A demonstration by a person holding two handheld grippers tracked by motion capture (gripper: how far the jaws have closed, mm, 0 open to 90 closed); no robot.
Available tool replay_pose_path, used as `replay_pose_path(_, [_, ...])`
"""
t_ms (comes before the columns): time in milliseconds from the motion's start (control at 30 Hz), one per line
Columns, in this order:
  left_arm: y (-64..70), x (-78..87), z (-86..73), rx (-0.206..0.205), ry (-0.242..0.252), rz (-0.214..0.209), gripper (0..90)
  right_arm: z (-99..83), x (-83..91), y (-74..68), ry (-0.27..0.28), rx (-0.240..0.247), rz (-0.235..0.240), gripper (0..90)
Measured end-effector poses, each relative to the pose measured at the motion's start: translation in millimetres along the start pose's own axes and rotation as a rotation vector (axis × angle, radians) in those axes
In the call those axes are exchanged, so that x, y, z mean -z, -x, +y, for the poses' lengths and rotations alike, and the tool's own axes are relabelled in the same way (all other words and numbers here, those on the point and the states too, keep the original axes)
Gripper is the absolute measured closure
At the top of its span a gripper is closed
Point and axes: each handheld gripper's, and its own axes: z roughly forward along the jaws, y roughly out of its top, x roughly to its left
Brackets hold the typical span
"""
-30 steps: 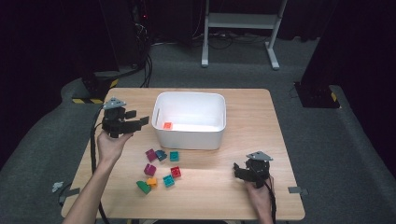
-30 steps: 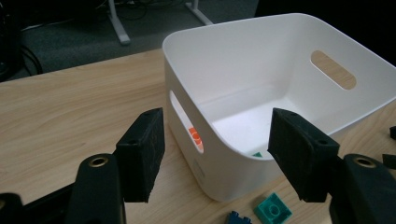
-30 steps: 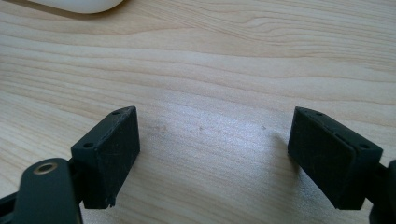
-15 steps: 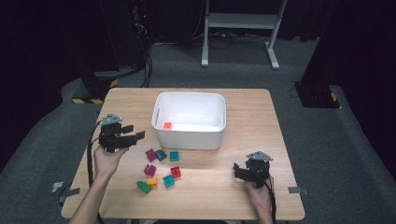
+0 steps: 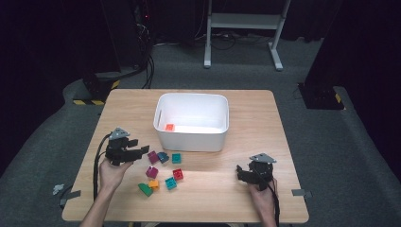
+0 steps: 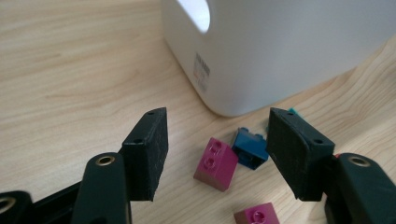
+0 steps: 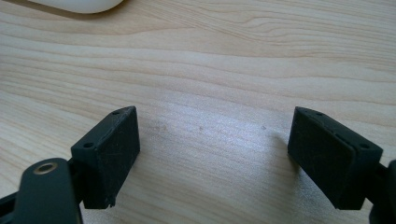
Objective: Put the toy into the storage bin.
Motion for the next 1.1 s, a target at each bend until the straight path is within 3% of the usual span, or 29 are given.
replay_pose_path(167, [-0.6, -14.3, -9.5, -0.004, -0.035, -0.004, 39.3, 0.0, 0.0, 0.0, 0.0, 0.0, 0.0, 16.6])
replay_pose_path(633, [-6.0, -38.1, -28.5, 0.004, -0.07, -0.032, 39.5, 0.0, 0.0, 0.0, 0.0, 0.0, 0.0, 16.6])
replay_pose_path(1100, [-6.0, -53.8, -34.2, -0.003, -0.095, -0.057, 46.6, 0.0, 0.0, 0.0, 0.0, 0.0, 0.0, 16.6])
